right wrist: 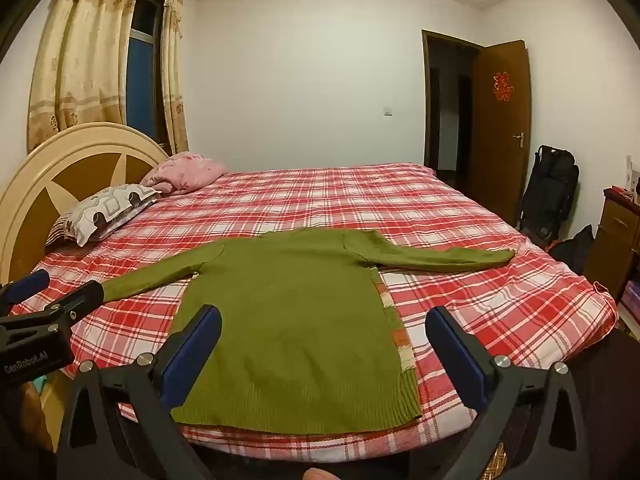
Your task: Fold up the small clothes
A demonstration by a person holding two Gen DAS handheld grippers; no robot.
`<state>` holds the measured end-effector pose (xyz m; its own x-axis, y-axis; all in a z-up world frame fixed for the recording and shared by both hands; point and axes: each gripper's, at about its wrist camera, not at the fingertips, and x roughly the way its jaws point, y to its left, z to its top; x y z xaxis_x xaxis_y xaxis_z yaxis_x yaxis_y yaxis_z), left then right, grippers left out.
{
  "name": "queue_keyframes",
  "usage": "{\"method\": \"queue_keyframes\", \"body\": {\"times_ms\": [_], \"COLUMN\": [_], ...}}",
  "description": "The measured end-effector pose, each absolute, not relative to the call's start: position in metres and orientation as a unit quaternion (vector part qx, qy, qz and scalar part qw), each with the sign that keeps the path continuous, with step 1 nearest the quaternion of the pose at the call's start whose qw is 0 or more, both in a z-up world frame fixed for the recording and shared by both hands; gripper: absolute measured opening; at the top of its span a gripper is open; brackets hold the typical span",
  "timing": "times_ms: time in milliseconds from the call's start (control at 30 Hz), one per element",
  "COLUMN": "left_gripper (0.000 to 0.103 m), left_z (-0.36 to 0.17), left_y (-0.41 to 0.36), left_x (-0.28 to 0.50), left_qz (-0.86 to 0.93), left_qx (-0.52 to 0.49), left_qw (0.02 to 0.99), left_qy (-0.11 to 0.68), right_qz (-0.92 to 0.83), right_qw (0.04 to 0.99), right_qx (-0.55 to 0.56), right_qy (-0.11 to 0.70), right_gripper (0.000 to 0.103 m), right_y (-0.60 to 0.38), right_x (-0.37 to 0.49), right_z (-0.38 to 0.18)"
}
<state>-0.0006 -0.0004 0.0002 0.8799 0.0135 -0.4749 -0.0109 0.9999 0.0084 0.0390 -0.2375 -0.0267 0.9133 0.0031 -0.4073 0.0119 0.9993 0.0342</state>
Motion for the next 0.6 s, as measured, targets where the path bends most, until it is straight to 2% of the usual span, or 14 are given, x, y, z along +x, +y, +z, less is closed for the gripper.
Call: {"method": "queue_keyframes", "body": {"times_ms": [600], "left_gripper": [0.103], "left_z": [-0.007], "left_y": [0.009], "left_x": [0.005], "left_qz": [0.016], "left_qx": [-0.008], "left_qw": [0.963], "left_qy": [0.269], "right_qz": [0.002], "right_qw": [0.976], "right_qx": [0.019], "right_qy": [0.218], "right_gripper": [0.102], "right_y": [-0.238], "right_x": [0.043], "right_z": [-0.033]}}
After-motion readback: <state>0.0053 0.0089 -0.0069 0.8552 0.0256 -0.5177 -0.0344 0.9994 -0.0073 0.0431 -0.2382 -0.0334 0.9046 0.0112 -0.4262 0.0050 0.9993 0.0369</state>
